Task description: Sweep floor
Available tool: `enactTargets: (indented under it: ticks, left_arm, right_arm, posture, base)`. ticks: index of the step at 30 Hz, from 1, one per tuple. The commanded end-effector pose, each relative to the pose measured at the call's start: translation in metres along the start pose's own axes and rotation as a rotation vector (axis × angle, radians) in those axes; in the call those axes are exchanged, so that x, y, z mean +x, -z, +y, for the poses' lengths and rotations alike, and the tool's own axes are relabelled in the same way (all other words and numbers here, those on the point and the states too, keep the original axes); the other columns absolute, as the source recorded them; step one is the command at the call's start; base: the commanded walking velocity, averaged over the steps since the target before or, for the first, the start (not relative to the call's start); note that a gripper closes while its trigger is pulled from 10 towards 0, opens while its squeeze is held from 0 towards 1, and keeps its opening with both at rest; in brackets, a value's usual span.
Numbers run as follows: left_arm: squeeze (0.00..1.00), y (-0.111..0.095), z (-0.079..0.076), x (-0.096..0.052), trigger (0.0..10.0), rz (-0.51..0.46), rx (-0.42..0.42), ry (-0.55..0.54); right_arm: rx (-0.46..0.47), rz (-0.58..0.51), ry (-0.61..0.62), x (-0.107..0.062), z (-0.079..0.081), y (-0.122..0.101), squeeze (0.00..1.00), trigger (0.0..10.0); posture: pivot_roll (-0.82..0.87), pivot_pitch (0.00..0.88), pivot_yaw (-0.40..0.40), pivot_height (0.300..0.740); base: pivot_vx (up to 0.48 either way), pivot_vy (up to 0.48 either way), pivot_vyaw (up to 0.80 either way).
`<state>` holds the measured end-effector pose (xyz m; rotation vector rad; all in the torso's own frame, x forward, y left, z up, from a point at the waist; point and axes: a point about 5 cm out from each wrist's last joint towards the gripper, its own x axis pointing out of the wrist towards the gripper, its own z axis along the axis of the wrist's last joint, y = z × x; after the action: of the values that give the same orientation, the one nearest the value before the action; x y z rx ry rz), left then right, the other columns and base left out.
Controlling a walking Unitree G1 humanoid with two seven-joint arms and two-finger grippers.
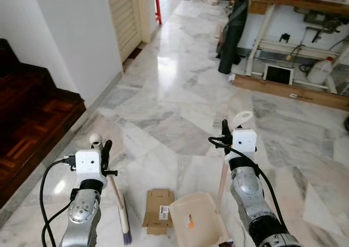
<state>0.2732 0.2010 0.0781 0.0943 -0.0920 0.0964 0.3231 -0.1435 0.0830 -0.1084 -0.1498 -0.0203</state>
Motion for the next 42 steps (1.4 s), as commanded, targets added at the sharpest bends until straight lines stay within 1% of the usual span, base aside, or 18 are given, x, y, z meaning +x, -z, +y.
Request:
enactTargets:
  ticks: [1,8,10,13,14,17,21,24,28,31,33,36,41,42]
  left_arm:
    - [0.00,-0.011,0.001,0.007,10.0,-0.043,-0.002,-0.007]
    - [0.00,-0.011,0.001,0.006,10.0,-0.040,0.001,-0.006]
    - [0.00,-0.007,-0.003,0.005,10.0,-0.017,-0.004,0.023]
    - [0.00,-0.007,-0.007,0.002,10.0,-0.022,0.010,0.055]
    - [0.00,-0.009,-0.010,0.001,10.0,-0.033,0.010,0.090]
    - [0.00,-0.017,-0.018,0.003,10.0,-0.067,0.029,0.178]
    - [0.00,-0.025,-0.025,0.007,10.0,-0.096,0.043,0.224]
    - [0.00,-0.027,-0.027,0.009,10.0,-0.106,0.046,0.238]
    - [0.00,-0.028,-0.028,0.010,10.0,-0.110,0.051,0.253]
    - [0.00,-0.029,-0.027,0.010,10.0,-0.107,0.042,0.265]
    - [0.00,-0.029,-0.027,0.009,10.0,-0.106,0.034,0.282]
    - [0.00,-0.029,-0.025,0.009,10.0,-0.103,0.027,0.278]
    - [0.00,-0.027,-0.022,0.009,10.0,-0.088,0.010,0.263]
    - [0.00,-0.025,-0.022,0.009,10.0,-0.079,0.002,0.265]
  right_arm:
    - [0.020,-0.050,0.015,0.006,-0.003,-0.010,0.00,10.0]
    - [0.022,-0.049,0.007,0.006,-0.001,-0.010,0.00,10.0]
    - [0.021,-0.037,0.003,0.006,-0.001,-0.009,0.00,10.0]
    - [0.001,-0.022,0.022,0.005,-0.005,-0.006,0.00,10.0]
    - [-0.022,-0.021,0.069,0.005,-0.015,-0.006,0.00,10.0]
    - [-0.049,-0.015,0.172,0.003,-0.039,-0.004,0.00,10.0]
    - [-0.063,-0.017,0.241,-0.001,-0.058,-0.005,0.00,10.0]
    - [-0.073,-0.028,0.260,-0.004,-0.065,-0.007,0.00,10.0]
    - [-0.074,-0.037,0.272,-0.005,-0.067,-0.008,0.00,10.0]
    - [-0.071,-0.032,0.276,-0.006,-0.065,-0.008,0.00,10.0]
    - [-0.063,-0.030,0.271,-0.005,-0.060,-0.008,0.00,10.0]
    - [-0.059,-0.030,0.271,-0.005,-0.059,-0.009,0.00,10.0]
    - [-0.056,-0.025,0.281,-0.007,-0.060,-0.009,0.00,10.0]
    - [-0.055,-0.026,0.293,-0.009,-0.063,-0.009,0.00,10.0]
  posture:
    - [0.14,0.041,0.002,0.740]
    - [0.14,0.045,0.000,0.740]
    - [0.14,0.045,-0.001,0.740]
    - [0.13,0.041,0.000,0.740]
    - [0.13,0.040,-0.001,0.740]
    - [0.13,0.040,0.000,0.740]
    - [0.12,0.037,0.006,0.740]
    - [0.11,0.033,0.008,0.740]
    - [0.10,0.032,0.008,0.740]
    - [0.11,0.032,0.005,0.740]
    - [0.11,0.032,0.004,0.740]
    - [0.12,0.032,0.002,0.740]
    - [0.11,0.033,-0.001,0.740]
    - [0.10,0.033,0.000,0.740]
  base:
    - [0.000,0.000,0.00]
    - [0.000,0.000,0.00]
    - [0.000,0.000,0.00]
    - [0.000,0.000,0.00]
    - [0.000,0.000,0.00]
    - [0.000,0.000,0.00]
    - [0.000,0.000,0.00]
    - [0.000,0.000,0.00]
    - [0.000,0.000,0.00]
    - [0.000,0.000,0.00]
    - [0.000,0.000,0.00]
    - [0.000,0.000,0.00]
    - [0.000,0.000,0.00]
    - [0.000,0.000,0.00]
